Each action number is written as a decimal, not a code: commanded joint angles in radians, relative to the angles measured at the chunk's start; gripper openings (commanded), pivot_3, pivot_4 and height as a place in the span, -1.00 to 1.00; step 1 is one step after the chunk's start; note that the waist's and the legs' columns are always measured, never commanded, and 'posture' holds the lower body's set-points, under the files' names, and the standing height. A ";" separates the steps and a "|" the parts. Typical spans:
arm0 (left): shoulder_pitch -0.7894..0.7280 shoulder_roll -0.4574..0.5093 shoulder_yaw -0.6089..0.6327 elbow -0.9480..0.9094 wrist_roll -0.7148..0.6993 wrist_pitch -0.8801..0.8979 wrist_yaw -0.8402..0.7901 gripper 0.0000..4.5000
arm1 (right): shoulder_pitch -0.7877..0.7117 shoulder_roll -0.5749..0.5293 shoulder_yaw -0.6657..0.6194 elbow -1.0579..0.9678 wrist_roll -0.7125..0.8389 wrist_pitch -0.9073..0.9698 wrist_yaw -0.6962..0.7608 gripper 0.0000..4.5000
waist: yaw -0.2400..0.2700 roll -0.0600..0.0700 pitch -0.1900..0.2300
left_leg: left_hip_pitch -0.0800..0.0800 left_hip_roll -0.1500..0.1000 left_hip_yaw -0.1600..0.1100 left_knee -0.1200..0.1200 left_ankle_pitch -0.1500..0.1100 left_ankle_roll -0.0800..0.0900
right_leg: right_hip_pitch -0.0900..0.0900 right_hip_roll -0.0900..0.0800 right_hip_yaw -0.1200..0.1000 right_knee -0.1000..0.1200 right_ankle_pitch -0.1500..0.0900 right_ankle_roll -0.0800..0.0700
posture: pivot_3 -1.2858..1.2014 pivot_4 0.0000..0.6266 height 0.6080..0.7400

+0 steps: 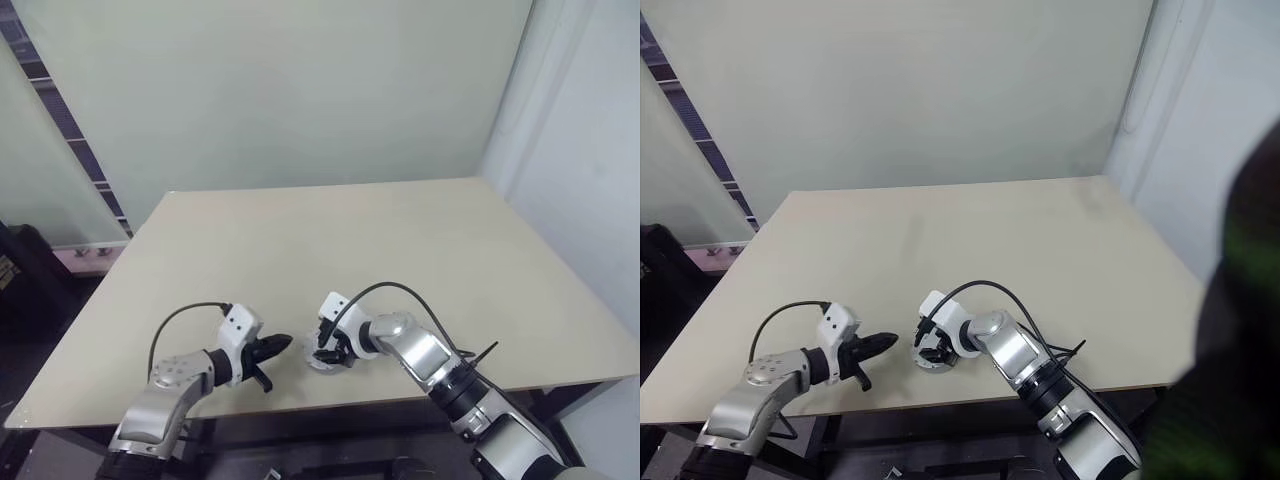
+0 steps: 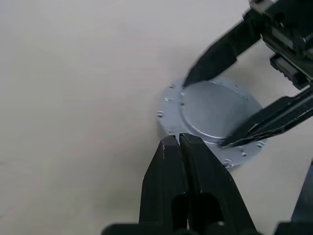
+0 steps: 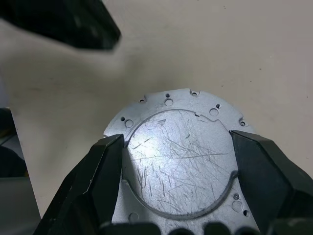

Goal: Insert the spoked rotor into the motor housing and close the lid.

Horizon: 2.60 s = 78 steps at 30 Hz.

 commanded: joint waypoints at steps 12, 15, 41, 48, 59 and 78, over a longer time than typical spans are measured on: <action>-0.142 -0.070 -0.115 0.260 0.130 -0.139 -0.032 -1.00 | -0.005 -0.031 0.016 0.025 -0.029 0.037 -0.001 0.43 | 0.000 0.000 -0.004 | 0.000 -0.001 -0.001 0.001 0.000 0.000 | 0.001 0.000 0.000 0.000 0.000 0.000 | 0.03 -1.00 1.00; -0.155 -0.085 -0.117 0.284 0.132 -0.154 -0.041 -1.00 | -0.004 -0.032 0.016 0.020 -0.028 0.041 -0.001 0.43 | 0.001 0.000 -0.007 | 0.000 -0.001 -0.001 0.001 0.000 0.000 | 0.001 -0.001 0.000 0.000 0.000 0.000 | 0.03 -1.00 1.00; -0.161 -0.090 -0.148 0.300 0.160 -0.147 -0.074 -1.00 | -0.020 -0.005 -0.106 -0.014 0.061 0.024 0.005 0.99 | 0.000 0.000 -0.008 | 0.000 -0.002 -0.002 0.001 0.000 0.000 | 0.001 -0.001 0.000 -0.001 0.000 0.000 | 0.03 -1.00 1.00; -0.164 -0.095 -0.150 0.304 0.164 -0.148 -0.076 -1.00 | -0.018 0.011 -0.213 -0.045 0.115 0.046 -0.030 0.99 | 0.001 0.000 -0.008 | 0.000 -0.002 -0.002 0.001 0.000 0.000 | 0.001 -0.001 0.000 -0.001 0.000 0.000 | 0.03 -1.00 1.00; -0.168 -0.101 -0.153 0.299 0.171 -0.149 -0.084 -1.00 | -0.050 0.037 -0.574 -0.009 0.298 0.379 -0.182 0.99 | 0.001 0.001 -0.008 | -0.001 -0.002 -0.002 0.001 0.000 0.000 | 0.002 -0.001 0.000 -0.001 0.000 0.000 | 0.03 -1.00 1.00; -0.151 -0.093 -0.150 0.269 0.169 -0.138 -0.087 -1.00 | -0.091 0.148 -1.042 0.245 0.545 0.700 -0.345 0.99 | 0.000 0.002 -0.008 | -0.001 -0.003 -0.001 0.001 0.000 0.001 | 0.002 -0.001 0.001 -0.001 0.000 0.000 | 0.03 -1.00 1.00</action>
